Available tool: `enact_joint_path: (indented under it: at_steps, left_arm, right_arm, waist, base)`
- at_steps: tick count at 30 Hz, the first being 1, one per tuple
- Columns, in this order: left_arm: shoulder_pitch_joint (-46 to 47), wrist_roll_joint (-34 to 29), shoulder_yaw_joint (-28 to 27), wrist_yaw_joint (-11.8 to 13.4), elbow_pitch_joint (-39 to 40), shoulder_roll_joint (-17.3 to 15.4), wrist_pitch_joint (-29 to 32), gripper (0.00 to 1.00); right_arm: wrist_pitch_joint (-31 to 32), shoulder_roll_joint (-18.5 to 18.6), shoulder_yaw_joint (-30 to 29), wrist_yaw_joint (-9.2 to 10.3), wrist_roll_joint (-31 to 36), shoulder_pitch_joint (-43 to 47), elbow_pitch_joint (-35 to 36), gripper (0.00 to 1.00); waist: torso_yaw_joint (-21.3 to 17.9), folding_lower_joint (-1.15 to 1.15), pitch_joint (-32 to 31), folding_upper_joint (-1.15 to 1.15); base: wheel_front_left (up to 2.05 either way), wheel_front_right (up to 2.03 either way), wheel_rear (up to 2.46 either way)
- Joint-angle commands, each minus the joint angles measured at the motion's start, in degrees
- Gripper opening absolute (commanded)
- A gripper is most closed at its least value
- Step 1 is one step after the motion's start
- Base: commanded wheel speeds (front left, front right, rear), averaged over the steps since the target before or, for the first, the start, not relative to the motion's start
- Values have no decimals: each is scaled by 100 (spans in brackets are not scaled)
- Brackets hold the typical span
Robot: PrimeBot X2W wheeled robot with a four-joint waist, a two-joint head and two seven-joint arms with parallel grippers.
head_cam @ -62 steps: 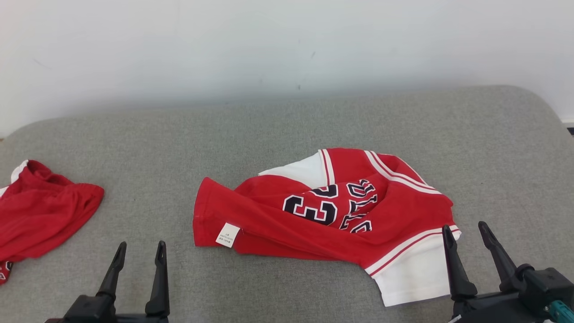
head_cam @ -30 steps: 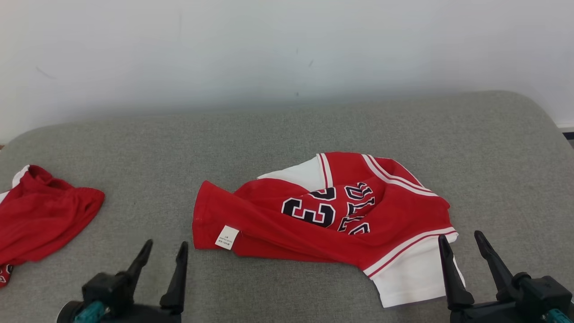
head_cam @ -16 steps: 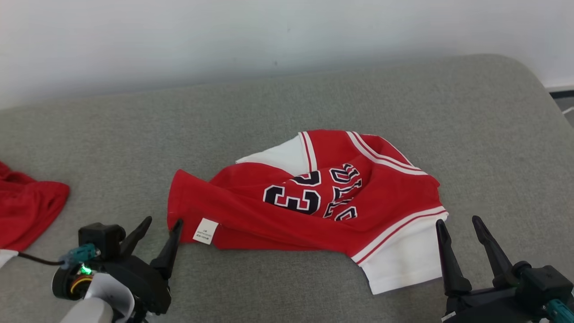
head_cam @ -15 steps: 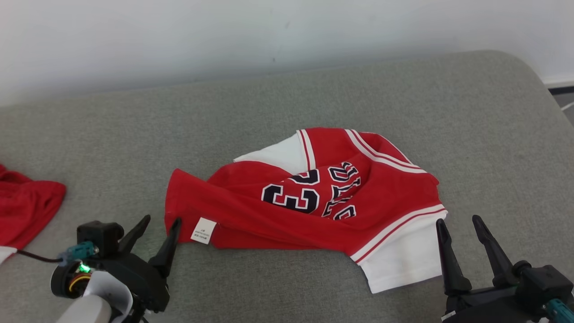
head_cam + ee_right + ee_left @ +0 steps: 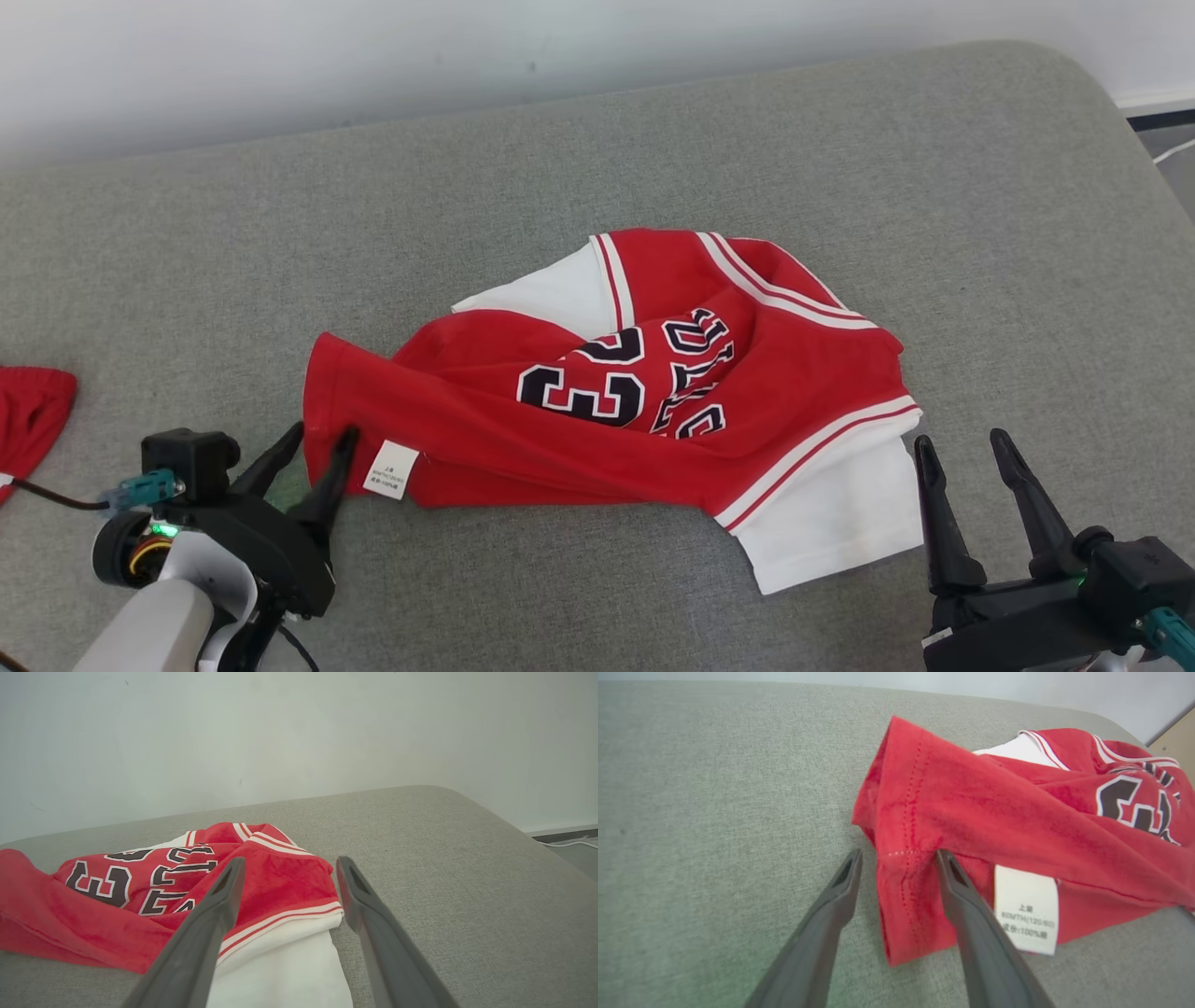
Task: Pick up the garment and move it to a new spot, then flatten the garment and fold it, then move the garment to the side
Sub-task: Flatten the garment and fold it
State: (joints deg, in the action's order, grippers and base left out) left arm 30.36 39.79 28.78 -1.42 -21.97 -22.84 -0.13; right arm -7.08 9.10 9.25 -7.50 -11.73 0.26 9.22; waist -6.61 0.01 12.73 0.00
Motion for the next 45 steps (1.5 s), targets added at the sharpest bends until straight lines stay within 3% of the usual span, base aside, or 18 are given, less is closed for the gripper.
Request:
enact_joint_path:
  at_steps: [1,2,11,23,43,44,45]
  left_arm:
    - [68,-45,8,-24,-19,-27,-91,24]
    - [76,-45,8,-32,-44,-20,-106,0]
    - [-57,-143,38,57,215,-90,-274,0]
    - [-619,-176,-3,494,1099,-263,-269,0]
    - [-249,-337,154,653,1578,-262,-64,0]
    - [-244,-348,152,658,1597,-268,-67,0]
    - [-243,-355,150,677,1610,-276,-68,0]
  right_arm:
    - [-36,31,1,2,-17,-56,-8,100]
    - [-40,38,-1,2,-18,-59,-10,100]
    - [-10,14,-146,2,-36,-11,-58,100]
    - [236,-56,-637,2,39,511,89,100]
    - [295,166,-152,2,-499,-334,-1808,100]
    - [303,166,-134,2,-509,-351,-1859,73]
    - [284,166,-122,2,-519,-378,-1889,29]
  waist:
    - [6,-1,15,0]
    - [9,-1,22,0]
    - [57,-1,11,0]
    - [25,-1,26,0]
    - [201,-1,520,0]
    - [199,-1,538,0]
    - [193,-1,554,0]
  base:
    - [0,0,0]
    - [0,0,0]
    - [0,0,0]
    - [0,0,0]
    - [0,0,0]
    - [0,0,0]
    - [0,0,0]
